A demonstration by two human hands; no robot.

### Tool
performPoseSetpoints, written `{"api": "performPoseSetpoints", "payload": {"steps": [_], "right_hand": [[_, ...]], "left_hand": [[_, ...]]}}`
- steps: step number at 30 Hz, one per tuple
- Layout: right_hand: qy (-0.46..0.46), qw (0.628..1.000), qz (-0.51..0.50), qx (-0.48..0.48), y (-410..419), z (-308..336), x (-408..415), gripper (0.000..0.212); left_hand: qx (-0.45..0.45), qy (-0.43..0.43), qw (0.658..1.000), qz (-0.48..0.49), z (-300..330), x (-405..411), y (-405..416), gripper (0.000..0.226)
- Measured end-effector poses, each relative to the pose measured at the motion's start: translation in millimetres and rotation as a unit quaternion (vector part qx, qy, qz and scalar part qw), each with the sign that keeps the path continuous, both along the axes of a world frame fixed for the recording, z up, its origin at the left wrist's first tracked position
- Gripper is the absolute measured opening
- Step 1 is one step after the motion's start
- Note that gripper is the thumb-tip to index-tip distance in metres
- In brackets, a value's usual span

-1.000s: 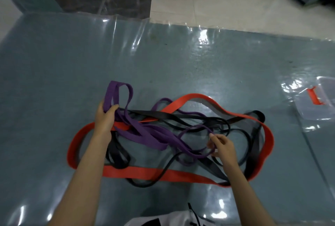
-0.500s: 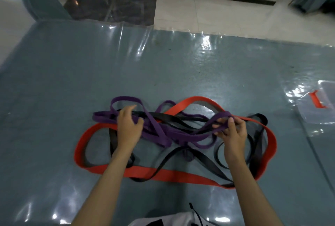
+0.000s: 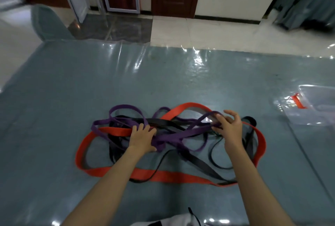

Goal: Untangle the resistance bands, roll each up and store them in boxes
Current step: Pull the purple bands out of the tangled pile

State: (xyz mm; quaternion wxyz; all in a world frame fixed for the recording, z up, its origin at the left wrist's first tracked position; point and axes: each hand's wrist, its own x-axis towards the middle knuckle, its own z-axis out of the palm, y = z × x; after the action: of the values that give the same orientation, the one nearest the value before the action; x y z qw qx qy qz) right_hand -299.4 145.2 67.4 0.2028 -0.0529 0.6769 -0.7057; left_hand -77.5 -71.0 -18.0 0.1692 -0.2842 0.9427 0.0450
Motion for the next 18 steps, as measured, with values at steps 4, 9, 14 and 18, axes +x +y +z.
{"api": "performPoseSetpoints", "payload": {"steps": [4, 9, 14, 18], "right_hand": [[-0.047, 0.993, 0.009, 0.112, 20.7, -40.2, -3.0, 0.024], [-0.139, 0.964, 0.058, 0.221, 44.9, -82.5, 3.6, 0.024], [-0.139, 0.938, 0.087, 0.306, 54.0, -110.7, 8.0, 0.02], [-0.063, 0.933, 0.107, 0.339, 49.4, -116.6, 1.8, 0.021]], "left_hand": [[-0.04, -0.017, 0.993, -0.109, -2.5, 12.1, 6.4, 0.072], [-0.027, -0.059, 0.985, -0.162, -1.1, 32.5, 15.4, 0.053], [-0.009, -0.053, 0.986, -0.157, 1.5, 41.9, 23.6, 0.052], [0.039, -0.094, 0.986, -0.13, 2.3, 42.2, 27.1, 0.062]]}}
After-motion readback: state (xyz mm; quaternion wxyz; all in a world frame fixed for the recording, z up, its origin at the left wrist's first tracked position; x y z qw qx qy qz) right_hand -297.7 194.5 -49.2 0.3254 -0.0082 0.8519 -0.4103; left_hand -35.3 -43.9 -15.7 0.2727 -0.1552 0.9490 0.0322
